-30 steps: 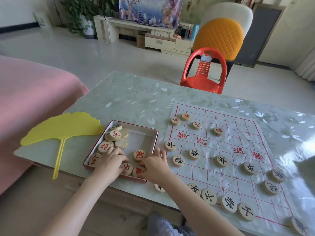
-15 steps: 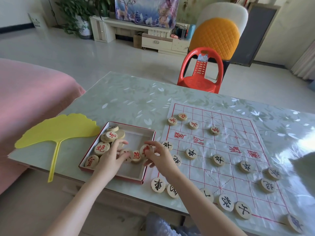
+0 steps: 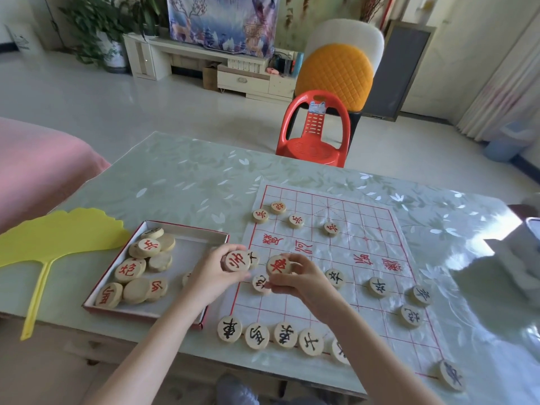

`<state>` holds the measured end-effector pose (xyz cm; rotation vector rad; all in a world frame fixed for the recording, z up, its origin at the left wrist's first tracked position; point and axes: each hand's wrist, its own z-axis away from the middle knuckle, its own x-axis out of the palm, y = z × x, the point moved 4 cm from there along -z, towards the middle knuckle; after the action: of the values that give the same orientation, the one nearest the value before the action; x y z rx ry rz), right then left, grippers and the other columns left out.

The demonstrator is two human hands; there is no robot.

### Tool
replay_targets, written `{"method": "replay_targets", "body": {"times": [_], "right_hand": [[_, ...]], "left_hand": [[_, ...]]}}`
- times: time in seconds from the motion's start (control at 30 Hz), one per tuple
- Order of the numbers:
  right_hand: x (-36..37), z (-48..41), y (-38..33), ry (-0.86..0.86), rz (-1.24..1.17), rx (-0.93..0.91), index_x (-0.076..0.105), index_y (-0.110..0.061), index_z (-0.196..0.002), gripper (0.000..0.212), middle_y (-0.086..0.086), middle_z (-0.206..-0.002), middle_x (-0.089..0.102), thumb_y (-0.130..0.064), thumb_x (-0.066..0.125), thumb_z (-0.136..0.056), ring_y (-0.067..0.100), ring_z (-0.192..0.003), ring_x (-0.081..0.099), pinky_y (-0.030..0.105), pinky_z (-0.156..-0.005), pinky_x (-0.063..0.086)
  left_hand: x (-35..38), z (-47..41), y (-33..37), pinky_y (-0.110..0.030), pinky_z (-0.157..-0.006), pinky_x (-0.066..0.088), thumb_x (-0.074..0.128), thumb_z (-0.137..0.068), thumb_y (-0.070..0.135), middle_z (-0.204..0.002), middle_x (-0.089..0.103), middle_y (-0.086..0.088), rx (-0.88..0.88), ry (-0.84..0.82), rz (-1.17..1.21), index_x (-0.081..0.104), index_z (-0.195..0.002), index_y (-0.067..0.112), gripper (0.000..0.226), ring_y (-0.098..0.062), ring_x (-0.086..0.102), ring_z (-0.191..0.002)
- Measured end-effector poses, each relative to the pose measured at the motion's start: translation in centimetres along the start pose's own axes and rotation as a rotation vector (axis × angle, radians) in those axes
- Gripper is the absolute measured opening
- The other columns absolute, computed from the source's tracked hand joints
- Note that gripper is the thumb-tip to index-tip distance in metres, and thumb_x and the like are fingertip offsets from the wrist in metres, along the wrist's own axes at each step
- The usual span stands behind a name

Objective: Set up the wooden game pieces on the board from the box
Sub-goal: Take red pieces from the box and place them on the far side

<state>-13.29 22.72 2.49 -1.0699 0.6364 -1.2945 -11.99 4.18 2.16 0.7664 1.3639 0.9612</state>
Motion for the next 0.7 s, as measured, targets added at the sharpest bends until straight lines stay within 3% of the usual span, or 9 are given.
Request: {"method": "replay_targets", "body": {"times": [0.1, 0.23, 0.37, 0.6, 0.7], "right_hand": [[-2.5, 0.0, -0.6, 0.021, 0.043, -0.023, 0.05, -0.005, -0.112, 0.044, 0.02, -0.109, 0.059, 0.008, 0.069, -0.074, 0.029, -0.074, 0.069, 0.034, -0.072, 0.06], [-6.3, -0.2, -1.8, 0.022, 0.056, -0.057, 0.049, -0.005, -0.121, 0.048, 0.022, -0.108, 0.059, 0.007, 0.065, -0.078, 0.028, -0.076, 0.068, 0.035, -0.07, 0.059], [-10.4, -0.8, -2.6, 0.002, -0.066, -0.068, 0.052, -0.013, -0.122, 0.051, 0.023, -0.104, 0.058, 0.009, 0.064, -0.078, 0.03, -0.076, 0.068, 0.035, -0.072, 0.059], [-18.4, -2.5, -3.3, 0.067, -0.135, -0.043, 0.054, -0.005, -0.116, 0.048, 0.021, -0.098, 0.064, 0.012, 0.067, -0.073, 0.027, -0.078, 0.068, 0.028, -0.07, 0.058], [-21.9, -3.8, -3.6, 0.138, -0.009, -0.072, 0.053, -0.007, -0.119, 0.053, 0.018, -0.104, 0.064, 0.007, 0.072, -0.071, 0.025, -0.083, 0.067, 0.025, -0.068, 0.057]], "left_hand": [[2.0, -0.9, 1.3, -0.004, -0.068, 0.04, 0.079, -0.068, 0.015, -0.115, 0.057, 0.002, 0.004, -0.032, 0.011, 0.06, -0.113, 0.025, 0.049, -0.007, 0.056, -0.096], [4.7, -2.5, 3.4, -0.01, -0.075, 0.037, 0.079, -0.069, 0.026, -0.116, 0.055, 0.01, 0.035, -0.048, -0.057, 0.056, -0.111, 0.035, 0.049, -0.005, 0.053, -0.101], [8.0, -4.1, 5.4, -0.003, -0.067, 0.034, 0.078, -0.07, 0.026, -0.112, 0.056, 0.012, 0.066, -0.069, -0.124, 0.057, -0.117, 0.031, 0.052, -0.005, 0.053, -0.098], [15.3, -7.9, 8.2, -0.003, -0.066, 0.038, 0.08, -0.067, 0.022, -0.109, 0.061, 0.008, 0.093, -0.104, -0.11, 0.057, -0.115, 0.025, 0.054, -0.006, 0.058, -0.095], [18.6, -9.6, 9.3, -0.005, -0.069, 0.04, 0.08, -0.067, 0.024, -0.108, 0.061, 0.008, 0.104, -0.13, -0.107, 0.058, -0.111, 0.026, 0.05, -0.006, 0.058, -0.094]]}}
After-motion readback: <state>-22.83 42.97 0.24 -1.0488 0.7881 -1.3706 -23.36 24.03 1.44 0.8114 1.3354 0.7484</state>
